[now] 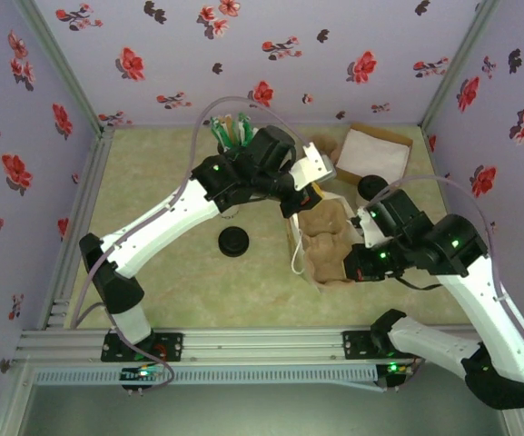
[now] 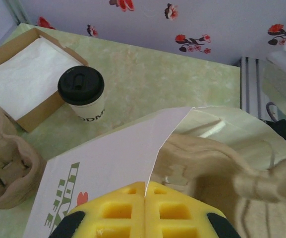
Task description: Pack the takeout coffee
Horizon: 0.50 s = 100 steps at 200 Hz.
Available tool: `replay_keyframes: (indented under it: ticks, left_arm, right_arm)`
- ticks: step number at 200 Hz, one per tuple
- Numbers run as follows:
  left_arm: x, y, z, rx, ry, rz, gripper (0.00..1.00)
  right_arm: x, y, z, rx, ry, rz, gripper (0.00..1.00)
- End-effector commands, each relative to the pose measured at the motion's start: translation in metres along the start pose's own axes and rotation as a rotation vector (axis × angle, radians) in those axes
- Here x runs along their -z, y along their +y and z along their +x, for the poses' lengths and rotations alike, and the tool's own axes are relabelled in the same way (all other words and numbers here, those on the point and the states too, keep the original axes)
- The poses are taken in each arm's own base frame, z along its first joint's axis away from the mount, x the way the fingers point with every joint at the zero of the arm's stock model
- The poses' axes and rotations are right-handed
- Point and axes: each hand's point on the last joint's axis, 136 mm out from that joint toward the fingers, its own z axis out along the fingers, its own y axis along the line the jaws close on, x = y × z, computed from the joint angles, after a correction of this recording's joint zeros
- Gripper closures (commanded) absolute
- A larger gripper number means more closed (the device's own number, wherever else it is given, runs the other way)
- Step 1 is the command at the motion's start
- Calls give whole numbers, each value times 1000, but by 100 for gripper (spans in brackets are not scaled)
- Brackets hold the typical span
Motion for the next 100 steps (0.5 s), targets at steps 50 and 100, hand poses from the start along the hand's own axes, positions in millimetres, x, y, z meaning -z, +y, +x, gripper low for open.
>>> replay_keyframes:
  ticks: [50,100]
  left_arm:
    - [13,-30,1,-43,3,98,100]
    - [10,-34,-1,-10,9,129,100]
  right_arm:
    - [-6,-14,-35,14,-86,134,100]
    - [-30,-12,-48,31,-117,129,100]
